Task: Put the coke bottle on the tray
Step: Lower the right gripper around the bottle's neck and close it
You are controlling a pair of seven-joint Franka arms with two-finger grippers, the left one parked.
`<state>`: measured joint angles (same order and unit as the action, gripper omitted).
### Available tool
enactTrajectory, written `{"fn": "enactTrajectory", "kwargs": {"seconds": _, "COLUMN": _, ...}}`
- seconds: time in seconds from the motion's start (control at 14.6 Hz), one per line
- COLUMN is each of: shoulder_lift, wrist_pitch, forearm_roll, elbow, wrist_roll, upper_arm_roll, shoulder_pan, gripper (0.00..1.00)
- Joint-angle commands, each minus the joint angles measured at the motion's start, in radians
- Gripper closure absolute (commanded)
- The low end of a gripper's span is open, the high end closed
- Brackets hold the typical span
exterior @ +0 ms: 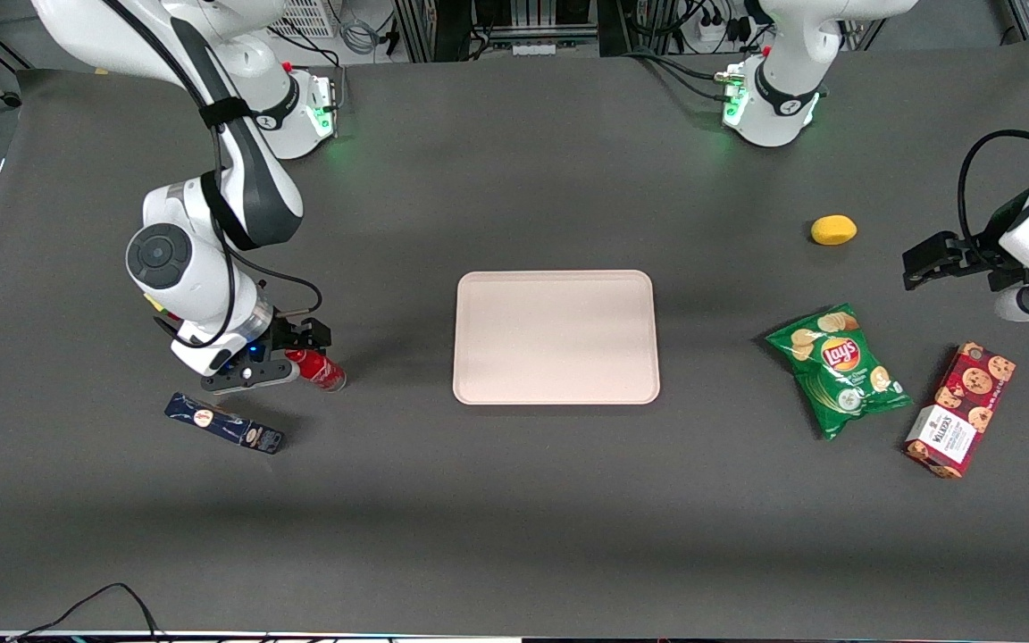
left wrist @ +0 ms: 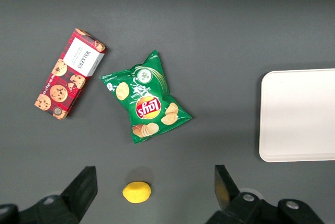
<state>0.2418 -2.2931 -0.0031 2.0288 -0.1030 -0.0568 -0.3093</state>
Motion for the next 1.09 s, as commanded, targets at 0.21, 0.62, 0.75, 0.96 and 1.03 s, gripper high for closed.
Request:
{"fn": "enactTrajectory", "kwargs": {"seconds": 0.21, "shoulder_lift": 0.024, "wrist_pitch": -0.052, "forearm_roll": 0.017, "elbow": 0.033, "wrist_roll": 0.031, "upper_arm_roll": -0.003, "shoulder_pan": -0.008, "gripper": 0.00}}
{"fn": "enactTrajectory", "kwargs": {"seconds": 0.62, "shoulder_lift": 0.036, "wrist_pitch": -0.052, "forearm_roll": 0.017, "elbow": 0.044, "wrist_roll": 0.032, "upper_arm_roll": -0.003, "shoulder_pan": -0.005, "gripper": 0.00}}
{"fn": "enactTrajectory", "kwargs": {"seconds": 0.75, "shoulder_lift": 0.039, "wrist_pitch": -0.052, "forearm_roll": 0.017, "elbow": 0.045, "wrist_roll": 0.032, "upper_arm_roll": -0.003, "shoulder_pan": -0.005, "gripper": 0.00}}
{"fn": "enactTrajectory", "kwargs": {"seconds": 0.96, "shoulder_lift": 0.040, "wrist_pitch": -0.054, "forearm_roll": 0.017, "elbow": 0.044, "wrist_roll": 0.032, "upper_arm_roll": -0.003, "shoulder_pan": -0.005, "gripper": 0.00}}
{"fn": "enactTrajectory", "kwargs": {"seconds": 1.03, "shoulder_lift": 0.040, "wrist_pitch": -0.054, "forearm_roll": 0.017, "elbow": 0.044, "wrist_roll": 0.032, "upper_arm_roll": -0.003, "shoulder_pan": -0.005, "gripper": 0.00}}
